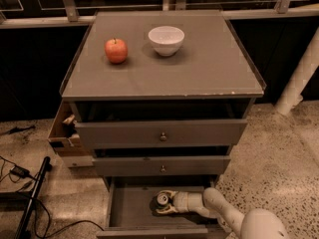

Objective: Place green can into bottom drawer

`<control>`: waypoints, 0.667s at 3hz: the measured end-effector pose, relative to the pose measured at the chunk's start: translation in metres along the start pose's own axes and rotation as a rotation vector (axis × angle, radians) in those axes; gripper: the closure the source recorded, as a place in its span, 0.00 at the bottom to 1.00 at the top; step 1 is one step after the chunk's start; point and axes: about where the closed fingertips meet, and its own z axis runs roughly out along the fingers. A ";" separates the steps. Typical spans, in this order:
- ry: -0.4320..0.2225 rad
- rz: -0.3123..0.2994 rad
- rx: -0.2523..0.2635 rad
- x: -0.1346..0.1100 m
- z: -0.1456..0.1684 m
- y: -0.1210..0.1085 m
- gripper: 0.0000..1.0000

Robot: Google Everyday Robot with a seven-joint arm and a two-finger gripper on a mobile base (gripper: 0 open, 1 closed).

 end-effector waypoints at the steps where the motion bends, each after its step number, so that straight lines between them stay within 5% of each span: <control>1: 0.000 0.000 0.000 0.000 0.000 0.000 0.27; 2: 0.000 0.000 0.000 0.000 0.000 0.000 0.04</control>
Offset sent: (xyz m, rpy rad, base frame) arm 0.0000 0.0000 0.0000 0.0000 0.0000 0.0000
